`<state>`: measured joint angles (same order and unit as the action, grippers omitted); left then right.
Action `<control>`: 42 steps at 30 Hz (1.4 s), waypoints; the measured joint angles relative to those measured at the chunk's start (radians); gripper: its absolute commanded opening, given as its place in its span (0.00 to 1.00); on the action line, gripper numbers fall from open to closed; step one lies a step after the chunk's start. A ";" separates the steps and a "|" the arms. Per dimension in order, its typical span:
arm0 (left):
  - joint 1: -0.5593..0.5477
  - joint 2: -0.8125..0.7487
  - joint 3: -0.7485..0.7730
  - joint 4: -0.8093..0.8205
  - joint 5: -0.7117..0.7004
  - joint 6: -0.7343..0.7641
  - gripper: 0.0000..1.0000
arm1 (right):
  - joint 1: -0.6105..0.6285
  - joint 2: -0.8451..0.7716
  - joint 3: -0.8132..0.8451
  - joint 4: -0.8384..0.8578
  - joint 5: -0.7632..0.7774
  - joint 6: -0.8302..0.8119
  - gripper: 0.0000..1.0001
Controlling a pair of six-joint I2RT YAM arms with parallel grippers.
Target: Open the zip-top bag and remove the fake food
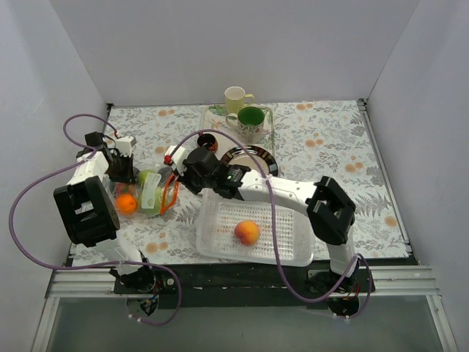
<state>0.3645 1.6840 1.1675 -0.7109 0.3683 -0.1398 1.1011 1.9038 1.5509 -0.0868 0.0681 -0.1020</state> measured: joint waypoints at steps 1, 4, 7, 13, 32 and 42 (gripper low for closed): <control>-0.002 0.003 0.000 0.004 -0.003 0.000 0.00 | 0.001 0.027 0.017 0.005 -0.013 0.000 0.01; -0.003 0.004 0.000 0.011 -0.012 0.001 0.00 | 0.002 0.116 0.061 0.020 -0.076 0.002 0.03; -0.003 0.004 -0.003 0.017 -0.018 0.003 0.00 | 0.003 0.197 0.103 0.021 -0.127 0.004 0.07; -0.006 0.004 -0.010 0.026 -0.021 0.012 0.00 | -0.003 0.296 0.163 0.030 -0.212 0.033 0.52; -0.203 -0.050 -0.091 -0.015 -0.103 -0.224 0.00 | -0.027 0.312 0.003 0.385 -0.474 0.159 0.98; -0.267 -0.059 -0.079 -0.068 -0.125 -0.315 0.00 | -0.013 0.312 -0.061 0.513 -0.491 0.201 0.98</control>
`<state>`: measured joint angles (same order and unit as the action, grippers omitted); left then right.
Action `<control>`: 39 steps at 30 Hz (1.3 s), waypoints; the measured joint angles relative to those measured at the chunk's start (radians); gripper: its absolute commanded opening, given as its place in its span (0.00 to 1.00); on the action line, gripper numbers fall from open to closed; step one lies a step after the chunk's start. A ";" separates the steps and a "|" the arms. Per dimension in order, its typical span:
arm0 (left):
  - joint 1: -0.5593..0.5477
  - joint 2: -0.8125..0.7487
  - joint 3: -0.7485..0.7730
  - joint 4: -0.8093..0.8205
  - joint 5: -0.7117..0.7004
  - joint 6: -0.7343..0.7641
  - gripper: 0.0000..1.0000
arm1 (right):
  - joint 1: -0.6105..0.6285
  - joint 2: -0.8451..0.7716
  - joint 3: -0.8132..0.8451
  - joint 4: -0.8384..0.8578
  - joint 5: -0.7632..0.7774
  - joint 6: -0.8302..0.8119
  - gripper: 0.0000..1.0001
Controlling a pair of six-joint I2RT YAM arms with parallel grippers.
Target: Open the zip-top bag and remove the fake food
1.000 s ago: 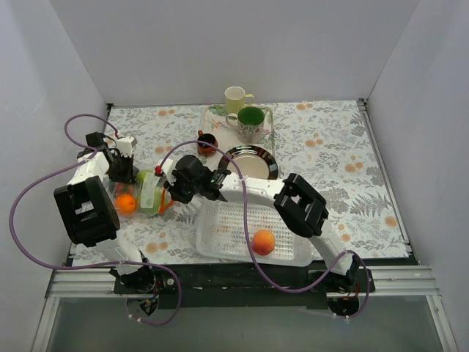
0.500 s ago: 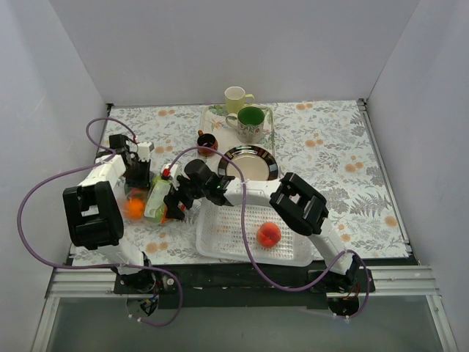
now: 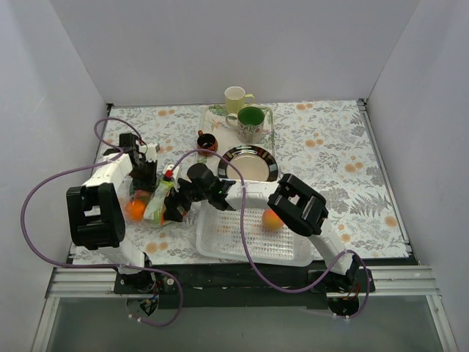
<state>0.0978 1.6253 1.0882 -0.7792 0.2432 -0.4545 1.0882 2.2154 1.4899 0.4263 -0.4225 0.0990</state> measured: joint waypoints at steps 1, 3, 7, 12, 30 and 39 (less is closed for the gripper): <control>0.000 -0.002 0.000 -0.004 -0.001 -0.003 0.00 | 0.001 0.000 -0.001 0.003 -0.005 0.000 0.97; 0.000 -0.004 0.000 -0.010 -0.007 -0.004 0.00 | 0.001 0.000 -0.003 0.006 -0.018 -0.002 0.87; 0.016 -0.004 0.007 -0.022 -0.022 0.003 0.00 | 0.001 -0.001 -0.008 0.006 -0.034 -0.020 0.52; 0.142 0.022 0.125 -0.046 -0.026 0.048 0.00 | 0.005 -0.060 -0.042 -0.062 -0.017 -0.060 0.46; 0.259 0.052 0.151 0.015 -0.037 0.148 0.00 | 0.010 -0.339 -0.089 -0.324 0.227 -0.214 0.47; 0.259 0.052 0.137 0.050 -0.025 0.166 0.00 | -0.011 -0.602 -0.217 -0.357 0.388 -0.280 0.47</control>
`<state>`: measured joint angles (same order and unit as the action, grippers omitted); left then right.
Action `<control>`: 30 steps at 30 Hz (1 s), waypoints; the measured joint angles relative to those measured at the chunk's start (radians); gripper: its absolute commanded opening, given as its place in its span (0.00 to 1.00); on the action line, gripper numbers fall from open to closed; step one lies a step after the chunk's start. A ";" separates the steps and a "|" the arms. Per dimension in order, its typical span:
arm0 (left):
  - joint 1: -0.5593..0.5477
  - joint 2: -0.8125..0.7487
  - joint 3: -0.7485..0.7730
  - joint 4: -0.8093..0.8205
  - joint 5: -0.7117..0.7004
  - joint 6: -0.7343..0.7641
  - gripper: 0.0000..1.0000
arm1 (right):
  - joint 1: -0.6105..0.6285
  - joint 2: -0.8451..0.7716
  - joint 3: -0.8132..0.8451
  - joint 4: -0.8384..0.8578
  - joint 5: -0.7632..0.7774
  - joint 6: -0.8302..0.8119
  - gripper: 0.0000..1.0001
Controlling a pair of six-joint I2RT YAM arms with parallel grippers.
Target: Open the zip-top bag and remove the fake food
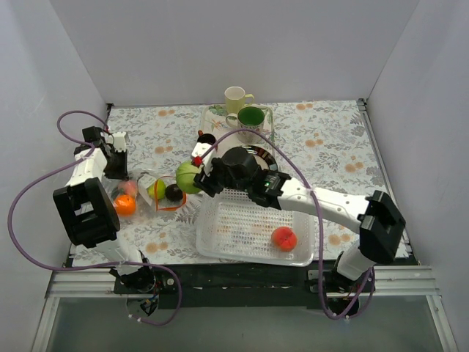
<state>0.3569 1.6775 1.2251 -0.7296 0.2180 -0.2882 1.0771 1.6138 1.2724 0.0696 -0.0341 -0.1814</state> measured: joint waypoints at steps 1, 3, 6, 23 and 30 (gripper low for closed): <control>0.000 0.000 -0.001 0.002 0.002 0.002 0.00 | -0.003 -0.031 -0.023 0.003 0.020 -0.002 0.47; 0.000 0.000 -0.001 0.004 0.004 0.006 0.00 | -0.006 -0.102 -0.081 0.002 0.054 -0.005 0.49; 0.000 0.000 -0.001 0.004 0.010 0.012 0.00 | -0.011 -0.219 -0.181 -0.016 0.095 -0.009 0.52; -0.053 0.000 0.040 -0.056 0.019 0.008 0.00 | -0.023 -0.264 -0.224 -0.146 0.165 0.018 0.98; -0.114 0.000 0.041 -0.055 -0.001 0.003 0.00 | -0.025 0.064 0.103 -0.066 -0.016 0.010 0.86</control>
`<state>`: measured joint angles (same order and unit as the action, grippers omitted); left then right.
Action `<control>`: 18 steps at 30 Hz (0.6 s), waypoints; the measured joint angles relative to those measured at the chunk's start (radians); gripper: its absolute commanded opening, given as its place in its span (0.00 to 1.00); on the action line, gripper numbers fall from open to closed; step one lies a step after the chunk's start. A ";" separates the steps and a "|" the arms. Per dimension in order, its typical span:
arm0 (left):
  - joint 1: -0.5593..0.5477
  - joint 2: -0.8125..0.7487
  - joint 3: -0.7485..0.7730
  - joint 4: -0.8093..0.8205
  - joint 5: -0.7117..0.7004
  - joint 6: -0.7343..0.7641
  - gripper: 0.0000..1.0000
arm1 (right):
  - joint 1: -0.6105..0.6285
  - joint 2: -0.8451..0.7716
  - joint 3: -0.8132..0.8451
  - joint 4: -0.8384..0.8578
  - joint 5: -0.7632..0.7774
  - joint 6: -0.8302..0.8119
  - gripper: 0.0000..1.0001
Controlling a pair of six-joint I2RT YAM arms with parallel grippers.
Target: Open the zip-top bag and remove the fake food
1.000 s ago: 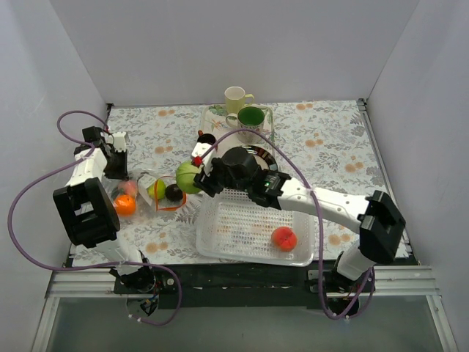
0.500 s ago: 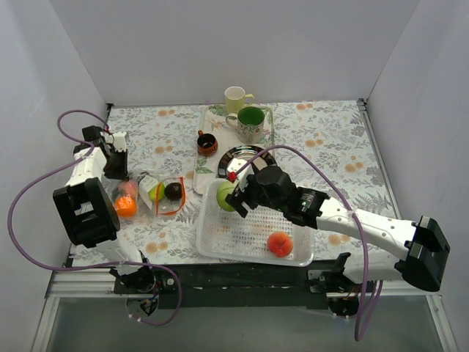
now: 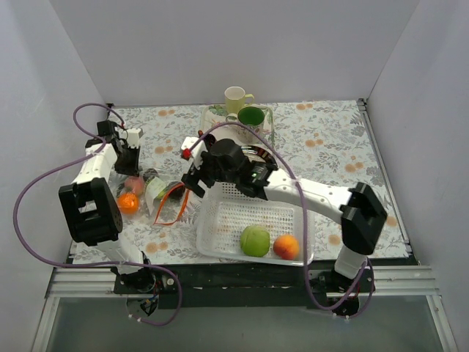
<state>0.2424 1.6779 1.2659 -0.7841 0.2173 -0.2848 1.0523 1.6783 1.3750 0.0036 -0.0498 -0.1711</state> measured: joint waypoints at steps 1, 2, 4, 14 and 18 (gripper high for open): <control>-0.003 0.000 0.000 0.001 -0.003 0.000 0.00 | 0.000 0.050 0.039 0.003 -0.024 -0.002 0.83; -0.003 0.000 0.000 0.003 -0.008 0.000 0.00 | 0.000 0.107 0.078 0.006 -0.052 0.002 0.77; -0.003 0.000 -0.001 0.010 -0.022 0.001 0.00 | 0.000 0.174 0.103 0.005 -0.084 0.008 0.70; -0.002 0.000 -0.050 0.090 -0.087 0.019 0.00 | 0.024 0.274 0.138 -0.049 -0.143 0.042 0.75; 0.000 0.001 -0.048 0.089 -0.086 0.016 0.00 | 0.031 0.349 0.236 -0.045 -0.162 0.050 0.83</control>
<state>0.2428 1.6791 1.2175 -0.6956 0.1314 -0.2691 1.0836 2.0277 1.6112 -0.0410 -0.2119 -0.1215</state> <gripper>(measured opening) 0.009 0.777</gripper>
